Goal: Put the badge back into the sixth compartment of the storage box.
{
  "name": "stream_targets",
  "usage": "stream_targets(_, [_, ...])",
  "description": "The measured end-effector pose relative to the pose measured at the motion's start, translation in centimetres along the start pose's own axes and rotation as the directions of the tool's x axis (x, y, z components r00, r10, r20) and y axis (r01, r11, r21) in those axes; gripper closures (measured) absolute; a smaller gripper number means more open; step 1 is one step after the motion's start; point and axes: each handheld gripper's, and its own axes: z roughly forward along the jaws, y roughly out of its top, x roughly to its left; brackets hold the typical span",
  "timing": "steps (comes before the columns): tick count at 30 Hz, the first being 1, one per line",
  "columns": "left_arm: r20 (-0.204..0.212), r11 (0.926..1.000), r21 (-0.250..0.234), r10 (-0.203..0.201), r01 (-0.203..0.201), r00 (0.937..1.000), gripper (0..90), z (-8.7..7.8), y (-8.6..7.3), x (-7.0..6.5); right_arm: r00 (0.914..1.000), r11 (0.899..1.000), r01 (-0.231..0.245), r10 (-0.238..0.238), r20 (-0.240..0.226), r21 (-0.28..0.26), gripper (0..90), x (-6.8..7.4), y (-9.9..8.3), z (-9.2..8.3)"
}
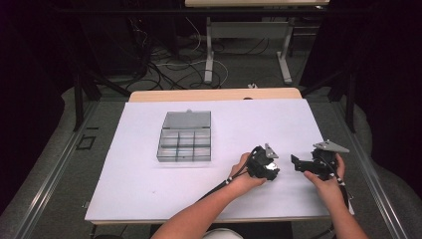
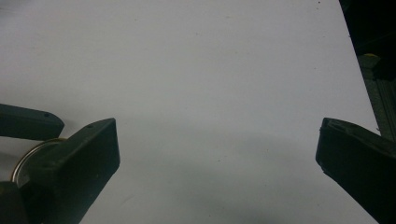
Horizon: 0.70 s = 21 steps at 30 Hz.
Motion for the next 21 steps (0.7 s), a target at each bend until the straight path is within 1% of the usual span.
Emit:
stream_targets(1, [-0.006, 0.9999, -0.009, -0.009, 0.009, 0.9999, 47.1, 0.0, 0.0, 0.0, 1.0000, 1.000, 0.000, 0.000, 0.000, 0.000, 0.0, 0.0, 0.0, 0.0])
stream_targets(2, [0.002, 0.9999, -0.007, -0.014, 0.014, 0.9999, 47.1, -0.1, 0.0, 0.1, 1.0000, 1.000, 0.001, -0.001, 0.000, 0.000, 0.0, 0.0, 0.0, 0.0])
stream_targets(3, [-0.006, 0.9997, -0.011, -0.021, 0.021, 0.9998, 47.1, -0.2, 0.0, 0.1, 1.0000, 1.000, 0.001, -0.001, 0.000, 0.000, 0.0, 0.0, 0.0, 0.0])
stream_targets(5, [-0.001, 0.9995, -0.013, -0.029, 0.029, 0.9996, 47.1, -0.4, 0.1, 0.2, 1.0000, 1.000, 0.001, -0.001, 0.000, 0.001, 0.0, 0.0, 0.0, 0.0])
stream_targets(10, [-0.008, 0.9986, -0.032, -0.044, 0.043, 0.9990, 47.1, -0.8, 0.2, 0.3, 1.0000, 1.000, 0.004, -0.004, 0.001, 0.011, 0.0, 0.1, 0.0, 0.0])
stream_targets(11, [-0.003, 0.9991, -0.017, -0.039, 0.039, 0.9992, 47.1, -1.1, 0.3, 0.4, 1.0000, 1.000, 0.007, -0.007, -0.002, 0.005, 0.0, 0.0, 0.0, 0.1])
stream_targets(12, [-0.010, 0.9985, -0.032, -0.045, 0.044, 0.9989, 47.1, -1.0, 0.3, 0.4, 1.0000, 1.000, 0.003, -0.003, -0.002, 0.005, 0.0, 0.1, -0.1, 0.1])
stream_targets(13, [-0.004, 0.9987, -0.021, -0.046, 0.046, 0.9989, 47.1, -1.2, 0.3, 0.5, 1.0000, 1.000, 0.002, -0.002, -0.001, 0.005, 0.0, 0.1, -0.1, 0.1])
stream_targets(15, [-0.014, 0.9986, -0.027, -0.046, 0.046, 0.9988, 47.1, -1.4, 0.3, 0.6, 0.9999, 1.000, 0.010, -0.010, 0.000, 0.004, 0.0, 0.1, 0.0, 0.1])
stream_targets(16, [-0.013, 0.9988, -0.026, -0.043, 0.043, 0.9990, 47.1, -1.5, 0.4, 0.7, 1.0000, 1.000, 0.004, -0.004, 0.000, 0.006, 0.0, 0.1, 0.0, 0.0])
stream_targets(17, [-0.020, 0.9982, -0.036, -0.049, 0.049, 0.9986, 47.1, -1.6, 0.4, 0.7, 1.0000, 1.000, 0.004, -0.004, 0.002, 0.008, 0.0, 0.1, 0.0, 0.0])
stream_targets(18, [-0.017, 0.9973, -0.037, -0.064, 0.063, 0.9978, 47.1, -1.7, 0.4, 0.8, 1.0000, 1.000, 0.009, -0.009, 0.001, 0.008, 0.0, 0.0, 0.0, 0.0])
stream_targets(19, [-0.032, 0.9978, -0.038, -0.056, 0.054, 0.9979, 47.1, -1.9, 0.4, 0.9, 1.0000, 1.000, 0.009, -0.009, 0.001, 0.008, 0.0, 0.0, 0.0, 0.0])
stream_targets(20, [-0.026, 0.9977, -0.032, -0.060, 0.059, 0.9979, 47.0, -2.1, 0.5, 1.1, 1.0000, 1.000, -0.001, 0.001, 0.000, 0.002, 0.0, 0.1, 0.0, 0.1])
stream_targets(21, [-0.031, 0.9972, -0.042, -0.063, 0.062, 0.9975, 47.0, -2.2, 0.4, 1.1, 1.0000, 1.000, -0.001, 0.001, 0.000, 0.002, 0.0, 0.1, 0.0, 0.1])
